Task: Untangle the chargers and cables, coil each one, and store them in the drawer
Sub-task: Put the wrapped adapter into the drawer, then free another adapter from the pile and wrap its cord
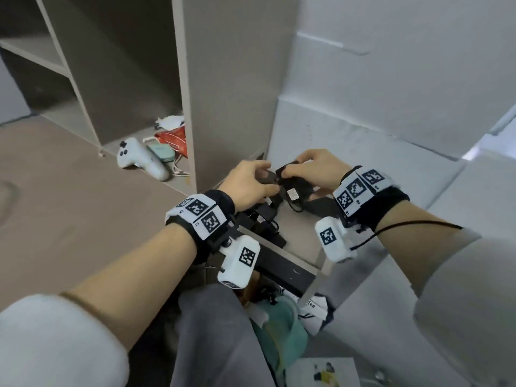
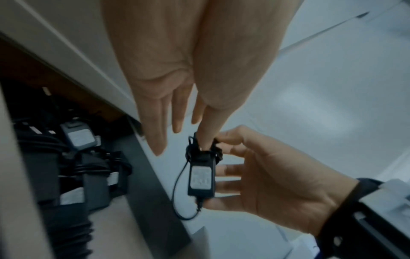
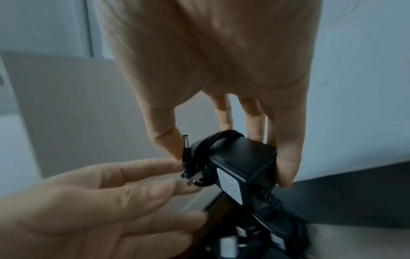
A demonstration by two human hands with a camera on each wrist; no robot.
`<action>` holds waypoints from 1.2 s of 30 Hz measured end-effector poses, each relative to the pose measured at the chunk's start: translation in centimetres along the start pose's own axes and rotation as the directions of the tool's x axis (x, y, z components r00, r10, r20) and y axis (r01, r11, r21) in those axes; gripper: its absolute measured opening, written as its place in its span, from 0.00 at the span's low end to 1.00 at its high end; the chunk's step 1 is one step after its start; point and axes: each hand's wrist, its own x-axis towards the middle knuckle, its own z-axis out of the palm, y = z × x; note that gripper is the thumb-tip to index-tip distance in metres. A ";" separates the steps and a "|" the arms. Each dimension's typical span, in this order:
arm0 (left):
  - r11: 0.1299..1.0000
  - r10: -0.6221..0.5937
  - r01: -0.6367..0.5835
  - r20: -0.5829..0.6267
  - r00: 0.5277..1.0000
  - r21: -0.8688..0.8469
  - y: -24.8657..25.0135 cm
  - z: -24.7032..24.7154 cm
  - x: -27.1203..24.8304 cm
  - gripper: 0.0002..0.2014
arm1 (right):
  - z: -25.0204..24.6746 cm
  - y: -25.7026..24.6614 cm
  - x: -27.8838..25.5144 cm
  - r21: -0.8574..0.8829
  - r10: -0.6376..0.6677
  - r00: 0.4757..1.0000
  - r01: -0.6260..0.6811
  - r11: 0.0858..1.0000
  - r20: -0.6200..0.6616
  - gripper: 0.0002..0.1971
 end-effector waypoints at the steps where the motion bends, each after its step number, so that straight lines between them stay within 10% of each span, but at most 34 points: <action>1: 0.992 -0.032 0.033 -0.008 0.999 0.123 -1.1 -0.1 0.4 0.26 | 0.3 0.5 0.9 -0.080 0.027 0.999 -0.026 0.996 0.022 0.15; 8: 0.868 -0.124 0.075 0.068 0.990 0.490 -7.0 -1.2 0.0 0.05 | 4.1 4.6 9.1 -0.725 0.222 0.959 -0.024 0.688 0.179 0.31; 14: 0.887 -0.105 0.020 0.160 0.982 0.462 -7.4 -2.2 -0.5 0.04 | 6.3 4.1 9.5 -0.838 0.336 0.922 -0.023 0.545 0.193 0.36; 32: 0.894 -0.080 0.013 0.130 0.988 0.448 -8.0 -1.9 -0.8 0.06 | 7.6 4.1 9.2 -0.688 0.280 0.953 -0.127 0.714 0.116 0.49; 36: 0.937 -0.077 0.017 0.160 0.984 0.348 -7.7 -2.6 -1.0 0.04 | 6.9 1.8 7.1 -0.632 0.206 0.971 -0.083 0.770 0.124 0.35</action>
